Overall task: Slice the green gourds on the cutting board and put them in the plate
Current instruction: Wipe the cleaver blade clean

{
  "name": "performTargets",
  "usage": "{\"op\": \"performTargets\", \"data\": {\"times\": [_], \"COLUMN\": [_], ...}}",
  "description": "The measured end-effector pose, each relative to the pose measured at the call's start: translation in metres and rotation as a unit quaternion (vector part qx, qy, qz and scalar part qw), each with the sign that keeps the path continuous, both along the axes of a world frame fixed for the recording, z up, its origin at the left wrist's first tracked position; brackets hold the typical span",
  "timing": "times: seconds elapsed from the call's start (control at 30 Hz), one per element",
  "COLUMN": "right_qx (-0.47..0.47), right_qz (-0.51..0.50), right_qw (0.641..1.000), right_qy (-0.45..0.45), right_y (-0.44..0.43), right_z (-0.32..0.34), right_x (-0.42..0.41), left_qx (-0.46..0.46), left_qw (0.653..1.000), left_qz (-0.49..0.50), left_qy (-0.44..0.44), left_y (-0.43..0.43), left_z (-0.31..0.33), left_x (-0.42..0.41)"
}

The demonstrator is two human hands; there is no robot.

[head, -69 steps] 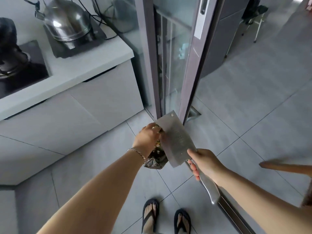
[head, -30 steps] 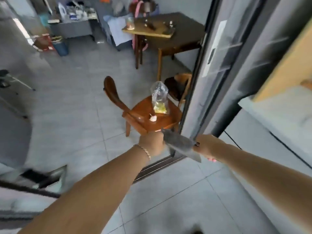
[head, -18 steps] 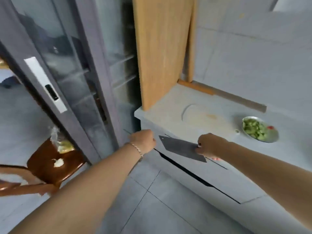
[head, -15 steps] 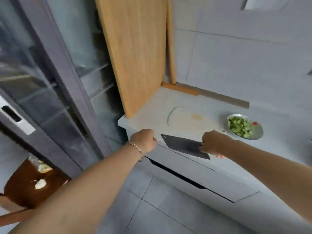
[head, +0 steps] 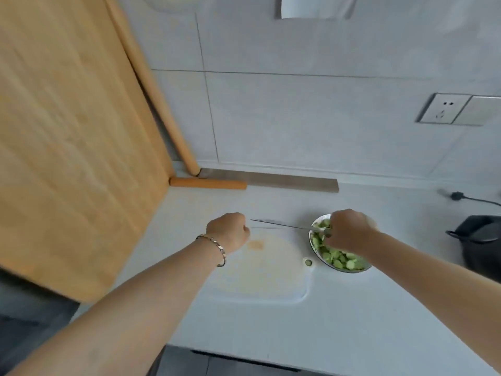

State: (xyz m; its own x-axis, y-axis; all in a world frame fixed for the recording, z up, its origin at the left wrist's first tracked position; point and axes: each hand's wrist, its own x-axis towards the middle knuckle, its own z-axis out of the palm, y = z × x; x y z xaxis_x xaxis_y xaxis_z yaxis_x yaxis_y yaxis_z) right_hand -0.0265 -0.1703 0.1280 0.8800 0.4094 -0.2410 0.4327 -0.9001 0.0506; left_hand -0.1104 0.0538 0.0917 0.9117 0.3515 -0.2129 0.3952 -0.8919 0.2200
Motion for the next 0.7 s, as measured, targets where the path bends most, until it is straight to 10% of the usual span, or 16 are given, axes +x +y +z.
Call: {"op": "performTargets", "data": {"times": [0.7], "right_qx": [0.068], "right_qz": [0.071], "right_qw": [0.994], "right_qy": [-0.037], "right_y": [0.084], "right_z": [-0.165], "right_x": [0.243], "left_qx": [-0.062], "left_qw": [0.973], "left_qz": [0.050], "left_qy": [0.217], "left_y": [0.041], "left_z": [-0.147], "left_x": [0.149]}}
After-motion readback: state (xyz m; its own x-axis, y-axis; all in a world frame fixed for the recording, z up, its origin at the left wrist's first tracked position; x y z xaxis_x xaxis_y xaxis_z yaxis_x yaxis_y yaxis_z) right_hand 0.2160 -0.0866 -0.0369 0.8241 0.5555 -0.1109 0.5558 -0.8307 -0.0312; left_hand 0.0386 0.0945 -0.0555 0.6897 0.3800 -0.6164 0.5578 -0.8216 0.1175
